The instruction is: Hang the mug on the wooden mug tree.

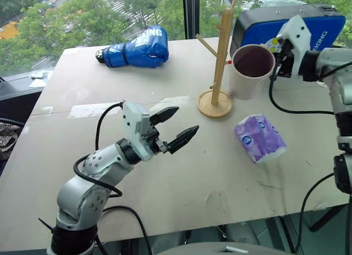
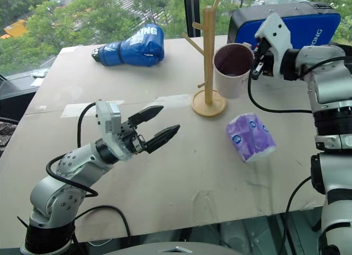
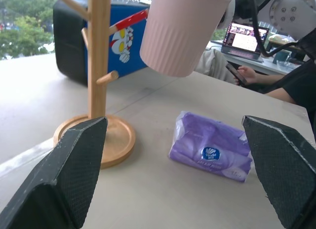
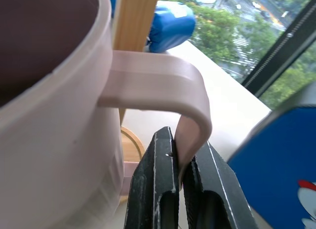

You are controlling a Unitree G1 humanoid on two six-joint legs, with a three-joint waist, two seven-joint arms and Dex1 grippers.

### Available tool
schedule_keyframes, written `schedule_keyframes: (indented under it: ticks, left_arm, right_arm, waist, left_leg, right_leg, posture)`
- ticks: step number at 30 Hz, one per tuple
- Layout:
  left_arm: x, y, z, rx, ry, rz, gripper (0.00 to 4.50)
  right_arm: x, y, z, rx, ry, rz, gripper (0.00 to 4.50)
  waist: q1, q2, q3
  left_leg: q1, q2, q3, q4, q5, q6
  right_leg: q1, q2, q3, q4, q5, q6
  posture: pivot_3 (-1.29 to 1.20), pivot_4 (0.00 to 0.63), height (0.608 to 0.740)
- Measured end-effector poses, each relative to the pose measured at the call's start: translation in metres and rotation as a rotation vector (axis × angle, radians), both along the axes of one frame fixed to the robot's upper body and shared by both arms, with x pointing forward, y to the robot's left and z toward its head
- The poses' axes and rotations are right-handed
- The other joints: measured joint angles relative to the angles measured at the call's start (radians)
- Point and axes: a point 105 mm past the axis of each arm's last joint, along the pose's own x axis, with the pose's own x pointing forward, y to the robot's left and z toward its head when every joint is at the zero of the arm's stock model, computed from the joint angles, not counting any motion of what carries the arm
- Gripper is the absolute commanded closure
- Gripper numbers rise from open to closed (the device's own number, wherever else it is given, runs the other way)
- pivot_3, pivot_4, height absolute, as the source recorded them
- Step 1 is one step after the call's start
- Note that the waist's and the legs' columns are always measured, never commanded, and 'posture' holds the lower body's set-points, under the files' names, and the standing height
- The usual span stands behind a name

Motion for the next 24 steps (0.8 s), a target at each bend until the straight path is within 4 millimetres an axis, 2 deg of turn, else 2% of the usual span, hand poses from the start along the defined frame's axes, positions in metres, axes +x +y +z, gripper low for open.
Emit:
schedule_keyframes:
  ticks: [6,11,14,18,20,22,24]
  left_arm:
    - [-0.016,0.025,-0.012,-0.029,0.006,0.034,0.00]
    - [-0.028,0.037,-0.009,-0.046,-0.033,0.005,0.00]
    - [-0.031,0.045,0.002,-0.073,-0.087,0.016,0.00]
    - [-0.031,0.044,0.010,-0.083,-0.130,0.013,0.00]
    - [-0.031,0.043,0.011,-0.087,-0.136,0.007,0.00]
    - [-0.031,0.041,0.009,-0.088,-0.127,0.005,0.00]
    - [-0.029,0.041,0.006,-0.081,-0.111,0.017,0.00]
  right_arm:
    - [0.021,0.006,-0.014,-0.049,0.043,-0.008,4.44]
    - [0.032,0.014,-0.019,-0.069,0.064,0.006,4.44]
    - [0.038,0.018,-0.024,-0.083,0.086,0.009,3.64]
    - [0.040,0.017,-0.029,-0.093,0.090,0.007,1.68]
    - [0.038,0.011,-0.023,-0.087,0.070,0.001,0.85]
    - [0.030,-0.006,-0.013,-0.060,0.034,-0.008,0.85]
    - [0.023,-0.019,-0.011,-0.039,0.030,-0.020,0.85]
  waist:
    - [0.001,0.000,0.000]
    - [0.003,0.000,0.000]
    - [0.002,0.000,0.000]
    - [0.002,0.000,0.000]
    - [0.002,0.000,0.000]
    - [0.004,0.000,0.000]
    - [0.006,0.000,0.000]
  left_leg:
    - [-0.004,0.000,0.000,0.000,0.000,0.000]
    - [-0.004,0.000,0.000,0.001,0.000,0.000]
    - [-0.004,0.000,0.000,0.001,0.000,0.000]
    - [-0.005,0.000,0.000,0.000,0.000,0.000]
    - [-0.007,0.000,0.000,0.000,0.000,0.000]
    - [-0.012,0.000,-0.002,0.002,0.000,0.000]
    - [-0.014,0.000,-0.003,0.002,0.000,0.000]
  right_leg:
    - [-0.005,0.000,0.000,0.000,0.000,0.000]
    - [-0.004,0.000,0.000,0.001,0.000,0.000]
    - [-0.005,0.000,0.000,0.001,0.000,-0.001]
    - [-0.005,0.000,0.000,0.001,0.000,-0.001]
    - [-0.008,0.000,0.000,0.001,0.000,-0.001]
    - [-0.011,0.000,0.000,0.000,0.000,-0.001]
    - [-0.012,0.000,-0.001,0.000,0.000,-0.001]
  posture:
    - [0.00,0.150,0.740]
    - [0.00,0.150,0.740]
    - [0.00,0.150,0.740]
    - [0.00,0.150,0.740]
    - [0.00,0.150,0.740]
    - [0.00,0.150,0.740]
    - [0.00,0.150,0.740]
